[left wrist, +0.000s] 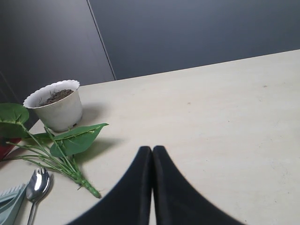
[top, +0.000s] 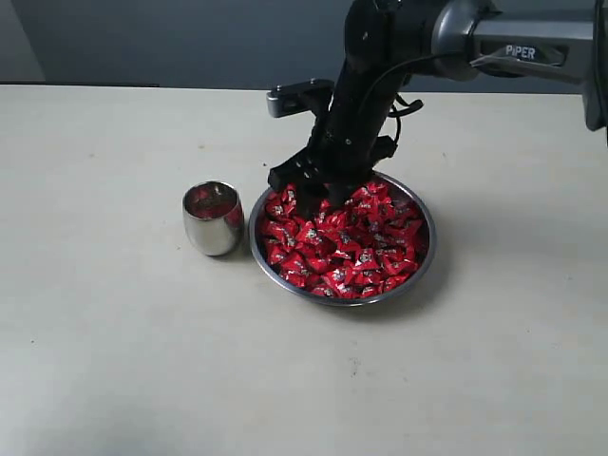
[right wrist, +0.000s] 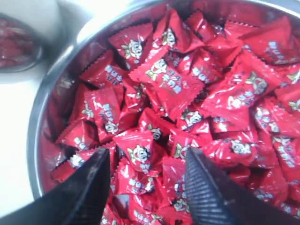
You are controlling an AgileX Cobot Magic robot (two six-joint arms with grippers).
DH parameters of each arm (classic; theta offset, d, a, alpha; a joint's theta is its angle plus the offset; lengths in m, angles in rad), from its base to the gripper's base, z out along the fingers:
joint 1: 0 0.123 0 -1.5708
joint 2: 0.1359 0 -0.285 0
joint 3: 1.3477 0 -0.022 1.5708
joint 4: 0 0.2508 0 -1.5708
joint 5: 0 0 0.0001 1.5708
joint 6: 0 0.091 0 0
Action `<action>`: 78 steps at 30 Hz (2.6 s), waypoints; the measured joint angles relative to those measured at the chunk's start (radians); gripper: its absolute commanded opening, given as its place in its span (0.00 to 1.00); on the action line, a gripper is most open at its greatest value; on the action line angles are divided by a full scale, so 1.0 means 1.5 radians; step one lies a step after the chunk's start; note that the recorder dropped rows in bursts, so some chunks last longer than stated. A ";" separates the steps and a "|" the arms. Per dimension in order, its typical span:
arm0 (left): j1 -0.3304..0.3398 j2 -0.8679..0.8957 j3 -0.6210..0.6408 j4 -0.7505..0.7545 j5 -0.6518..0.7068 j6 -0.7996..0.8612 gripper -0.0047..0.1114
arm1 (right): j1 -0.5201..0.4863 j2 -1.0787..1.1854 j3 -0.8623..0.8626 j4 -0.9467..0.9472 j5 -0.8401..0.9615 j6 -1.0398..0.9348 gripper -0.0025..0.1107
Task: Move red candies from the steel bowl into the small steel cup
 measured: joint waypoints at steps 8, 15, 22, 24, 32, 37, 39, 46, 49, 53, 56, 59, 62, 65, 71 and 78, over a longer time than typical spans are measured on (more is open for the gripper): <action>0.000 0.000 0.000 0.000 0.000 0.000 0.04 | 0.007 0.028 0.000 0.021 -0.002 -0.007 0.44; 0.000 0.000 0.000 0.000 0.000 0.000 0.04 | 0.008 0.049 0.000 0.015 -0.002 -0.009 0.03; 0.000 0.000 0.000 0.000 0.000 0.000 0.04 | 0.008 0.020 0.000 0.015 0.020 -0.009 0.02; 0.000 0.000 0.000 0.000 0.000 0.000 0.04 | 0.008 -0.008 0.000 0.018 0.012 -0.009 0.02; 0.000 0.000 0.000 0.000 0.000 0.000 0.04 | 0.020 -0.049 -0.019 0.219 -0.062 -0.084 0.02; 0.000 0.000 0.000 0.000 0.000 0.000 0.04 | 0.063 0.006 -0.105 0.233 -0.084 -0.096 0.02; 0.000 0.000 0.000 0.000 0.000 0.000 0.04 | 0.069 0.042 -0.135 0.224 -0.084 -0.096 0.08; 0.000 0.000 0.000 0.000 0.000 0.000 0.04 | 0.069 0.073 -0.156 0.209 -0.062 -0.098 0.38; 0.000 0.000 0.000 0.000 0.000 0.000 0.04 | 0.069 0.067 -0.158 0.167 -0.048 -0.092 0.37; 0.000 0.000 0.000 0.000 0.000 0.000 0.04 | 0.067 0.049 -0.158 0.062 -0.012 -0.063 0.37; 0.000 0.000 0.000 0.000 0.000 0.000 0.04 | 0.045 0.035 -0.158 0.029 0.032 -0.049 0.37; 0.000 0.000 0.000 0.000 0.000 0.000 0.04 | 0.007 0.027 -0.158 0.016 0.068 -0.034 0.37; 0.000 0.000 0.000 0.000 0.000 0.000 0.04 | -0.027 0.027 -0.158 0.008 0.098 -0.028 0.37; 0.000 0.000 0.000 0.000 0.000 0.000 0.04 | -0.040 0.027 -0.158 0.000 0.108 -0.025 0.37; 0.000 0.000 0.000 0.000 0.000 0.000 0.04 | -0.040 0.027 -0.125 -0.007 0.108 -0.022 0.42; 0.000 0.000 0.000 0.000 0.000 0.000 0.04 | -0.037 0.027 -0.037 -0.008 0.113 -0.023 0.45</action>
